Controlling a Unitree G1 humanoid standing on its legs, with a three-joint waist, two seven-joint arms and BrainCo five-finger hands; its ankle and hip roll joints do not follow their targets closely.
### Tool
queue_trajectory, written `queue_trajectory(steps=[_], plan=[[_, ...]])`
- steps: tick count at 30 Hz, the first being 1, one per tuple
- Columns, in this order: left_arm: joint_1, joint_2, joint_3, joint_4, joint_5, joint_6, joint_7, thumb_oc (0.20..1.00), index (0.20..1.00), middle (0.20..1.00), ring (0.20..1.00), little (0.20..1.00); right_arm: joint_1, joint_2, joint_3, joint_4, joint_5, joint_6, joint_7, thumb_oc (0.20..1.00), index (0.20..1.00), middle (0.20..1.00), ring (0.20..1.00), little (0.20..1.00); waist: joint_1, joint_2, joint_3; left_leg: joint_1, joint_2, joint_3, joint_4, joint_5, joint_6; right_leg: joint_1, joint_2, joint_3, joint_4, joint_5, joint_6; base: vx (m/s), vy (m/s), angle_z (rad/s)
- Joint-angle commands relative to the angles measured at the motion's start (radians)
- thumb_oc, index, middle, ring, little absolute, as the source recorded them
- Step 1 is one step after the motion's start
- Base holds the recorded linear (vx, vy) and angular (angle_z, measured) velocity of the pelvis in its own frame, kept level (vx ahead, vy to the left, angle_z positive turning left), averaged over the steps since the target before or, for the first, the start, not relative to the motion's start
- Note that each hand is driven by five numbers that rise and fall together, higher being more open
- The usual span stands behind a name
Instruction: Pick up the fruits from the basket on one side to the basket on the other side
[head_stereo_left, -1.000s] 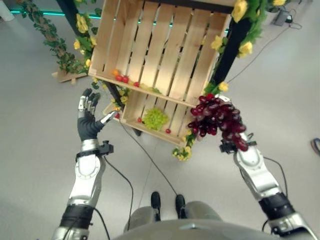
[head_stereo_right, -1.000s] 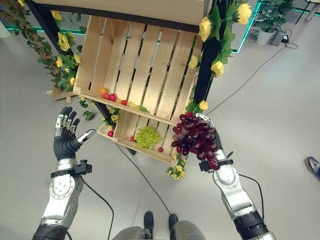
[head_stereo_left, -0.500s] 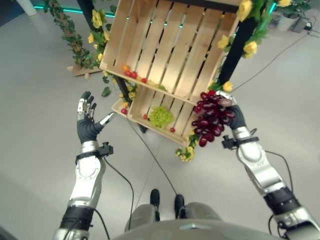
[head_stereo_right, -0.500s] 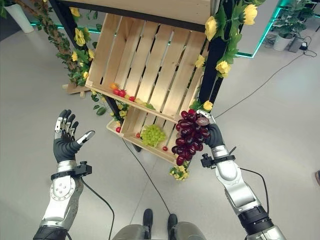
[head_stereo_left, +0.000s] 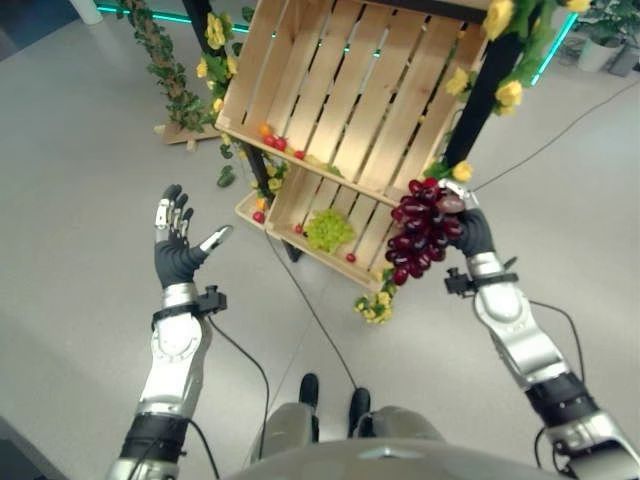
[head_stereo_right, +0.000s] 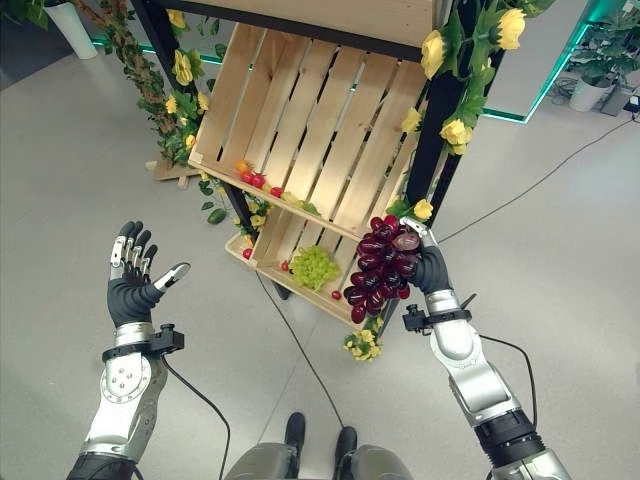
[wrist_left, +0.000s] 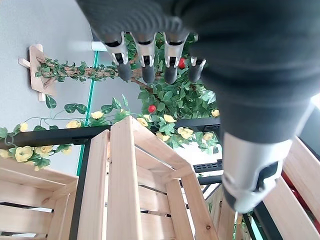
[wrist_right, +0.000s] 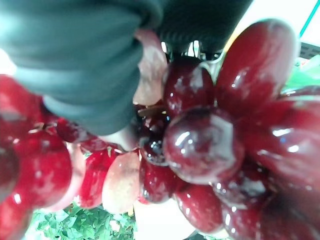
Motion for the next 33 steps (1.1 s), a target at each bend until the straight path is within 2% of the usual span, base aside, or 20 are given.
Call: queue_trajectory(steps=[1, 8, 17, 33], plan=[[-0.031, 0.050, 0.029, -0.049, 0.061, -0.044, 0.019, 1.000, 1.000, 1.000, 1.000, 1.000, -0.194, 0.104, 0.052, 0.009, -0.030, -0.048, 0.043, 0.200, 0.200, 0.200, 0.200, 0.200, 0.072, -0.074, 0.021, 0.096, -0.059, 0.009, -0.024, -0.078, 0.010, 0.065, -0.113, 0.149, 0.004, 0.053, 0.144, 0.00, 0.000, 0.00], [-0.022, 0.048, 0.048, -0.049, 0.067, -0.047, 0.023, 1.000, 1.000, 1.000, 1.000, 1.000, -0.093, 0.072, -0.019, -0.017, -0.016, -0.058, 0.042, 0.200, 0.200, 0.200, 0.200, 0.200, 0.052, -0.073, 0.029, 0.097, -0.053, 0.021, -0.025, -0.080, 0.009, 0.050, -0.107, 0.166, 0.018, 0.052, 0.143, 0.00, 0.000, 0.00], [0.007, 0.052, 0.092, -0.057, 0.060, -0.057, -0.009, 1.000, 1.000, 1.000, 1.000, 1.000, 0.149, 0.032, -0.256, -0.078, 0.054, -0.097, 0.064, 0.200, 0.200, 0.200, 0.200, 0.200, 0.005, -0.078, 0.024, 0.112, -0.032, 0.050, -0.027, -0.087, 0.003, 0.040, -0.091, 0.194, 0.025, 0.053, 0.142, 0.01, -0.019, 0.04], [0.044, 0.047, 0.130, -0.070, 0.068, -0.067, -0.035, 1.000, 1.000, 1.000, 1.000, 1.000, 0.327, 0.028, -0.291, -0.120, 0.093, -0.126, 0.177, 0.200, 0.200, 0.200, 0.200, 0.200, -0.039, -0.077, 0.024, 0.125, -0.018, 0.086, -0.043, -0.078, -0.006, 0.030, -0.071, 0.228, 0.013, 0.067, 0.139, -0.02, -0.013, -0.07]])
